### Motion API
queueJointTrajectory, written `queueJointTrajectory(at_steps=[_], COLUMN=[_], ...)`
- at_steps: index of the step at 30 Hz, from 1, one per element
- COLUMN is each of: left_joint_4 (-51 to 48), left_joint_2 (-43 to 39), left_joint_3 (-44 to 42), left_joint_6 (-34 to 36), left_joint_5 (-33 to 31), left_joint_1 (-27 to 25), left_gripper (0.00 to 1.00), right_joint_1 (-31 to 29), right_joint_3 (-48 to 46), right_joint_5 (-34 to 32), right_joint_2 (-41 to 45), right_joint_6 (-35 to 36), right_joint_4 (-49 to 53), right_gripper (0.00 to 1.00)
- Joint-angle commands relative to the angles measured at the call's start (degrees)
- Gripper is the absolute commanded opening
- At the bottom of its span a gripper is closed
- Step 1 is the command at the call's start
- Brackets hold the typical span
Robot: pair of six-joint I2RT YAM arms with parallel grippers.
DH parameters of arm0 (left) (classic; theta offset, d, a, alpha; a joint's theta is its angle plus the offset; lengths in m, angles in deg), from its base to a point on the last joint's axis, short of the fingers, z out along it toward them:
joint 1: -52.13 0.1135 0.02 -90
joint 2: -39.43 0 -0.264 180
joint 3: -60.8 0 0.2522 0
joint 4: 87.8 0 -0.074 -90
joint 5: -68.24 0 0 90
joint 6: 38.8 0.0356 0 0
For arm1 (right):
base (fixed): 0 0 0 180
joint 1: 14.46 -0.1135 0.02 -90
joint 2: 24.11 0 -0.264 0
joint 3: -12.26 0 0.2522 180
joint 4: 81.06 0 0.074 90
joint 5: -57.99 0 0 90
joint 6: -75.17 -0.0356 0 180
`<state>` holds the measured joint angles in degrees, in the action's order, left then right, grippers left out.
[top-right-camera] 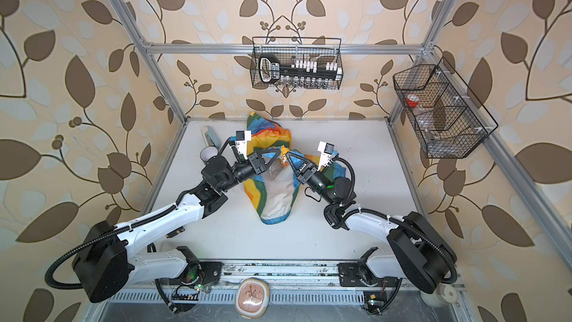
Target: Zip up the jacket
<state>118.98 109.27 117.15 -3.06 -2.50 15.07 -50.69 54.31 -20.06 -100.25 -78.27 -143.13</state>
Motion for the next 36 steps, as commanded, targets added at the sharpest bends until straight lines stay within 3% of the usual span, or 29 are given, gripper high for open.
queueJointTrajectory(at_steps=[1,36], left_joint_4=[2.72,2.03], left_joint_2=[-2.34,-2.25], left_joint_3=[0.59,2.29], left_joint_6=[1.00,1.17], left_joint_5=[0.06,0.33], left_joint_1=[0.07,0.09], left_gripper=[0.00,0.00], right_joint_1=[-0.56,-1.12], right_joint_3=[1.94,0.18], right_joint_5=[-0.09,0.35], right_joint_2=[-0.03,2.36], right_joint_6=[-0.49,-0.12], right_joint_4=[-2.47,-1.86], right_gripper=[0.00,0.00])
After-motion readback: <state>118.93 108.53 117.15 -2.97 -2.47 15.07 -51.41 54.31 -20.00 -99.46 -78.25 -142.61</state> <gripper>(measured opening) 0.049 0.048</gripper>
